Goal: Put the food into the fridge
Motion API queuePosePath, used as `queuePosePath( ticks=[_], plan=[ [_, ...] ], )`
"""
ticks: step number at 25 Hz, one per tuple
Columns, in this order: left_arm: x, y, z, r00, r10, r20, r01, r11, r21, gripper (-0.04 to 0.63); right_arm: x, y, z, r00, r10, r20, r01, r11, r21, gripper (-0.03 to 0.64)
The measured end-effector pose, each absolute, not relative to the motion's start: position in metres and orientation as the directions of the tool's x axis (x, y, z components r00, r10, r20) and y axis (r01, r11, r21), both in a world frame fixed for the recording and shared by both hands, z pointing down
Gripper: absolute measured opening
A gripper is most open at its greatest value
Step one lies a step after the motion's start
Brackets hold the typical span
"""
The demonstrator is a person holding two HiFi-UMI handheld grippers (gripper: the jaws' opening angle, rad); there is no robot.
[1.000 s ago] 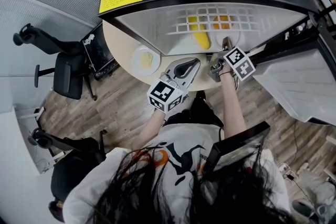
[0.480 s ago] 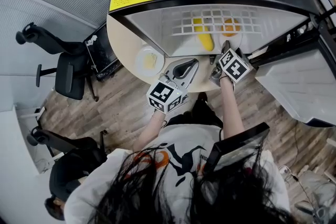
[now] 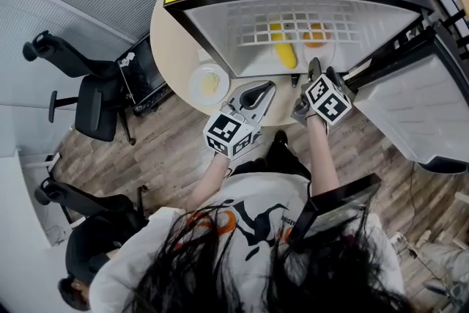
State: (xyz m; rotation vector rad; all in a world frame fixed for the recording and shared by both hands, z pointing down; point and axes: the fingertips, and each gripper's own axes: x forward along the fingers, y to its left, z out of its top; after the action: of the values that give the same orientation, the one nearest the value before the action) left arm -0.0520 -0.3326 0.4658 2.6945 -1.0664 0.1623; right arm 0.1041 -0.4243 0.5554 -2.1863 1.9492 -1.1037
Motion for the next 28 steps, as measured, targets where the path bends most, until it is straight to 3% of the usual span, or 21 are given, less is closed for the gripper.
queuePosePath(
  ticks=[5,9,15,28],
  plan=[
    [-0.053,-0.321,0.456,0.729,-0.664,0.167,-0.685,-0.709,0.17,0.011,0.088,-0.406,0.53,-0.101,-0.893,0.438,-0.87,-0.134,-0.474,0.236],
    [-0.057,-0.308,0.448,0.727,-0.671,0.148,-0.687,-0.708,0.165,0.011,0.07,-0.384,0.517,-0.166,-0.895,0.413,-0.864,-0.069,-0.498,0.175],
    [-0.07,-0.282,0.436,0.713,-0.691,0.123,-0.701,-0.696,0.157,0.011,0.04,-0.345,0.51,-0.26,-0.872,0.414,-0.872,0.028,-0.489,0.149],
    [-0.111,-0.193,0.456,0.672,-0.719,0.179,-0.74,-0.643,0.197,0.011,-0.001,-0.239,0.494,-0.334,-0.862,0.382,-0.855,0.106,-0.508,0.089]
  ],
)
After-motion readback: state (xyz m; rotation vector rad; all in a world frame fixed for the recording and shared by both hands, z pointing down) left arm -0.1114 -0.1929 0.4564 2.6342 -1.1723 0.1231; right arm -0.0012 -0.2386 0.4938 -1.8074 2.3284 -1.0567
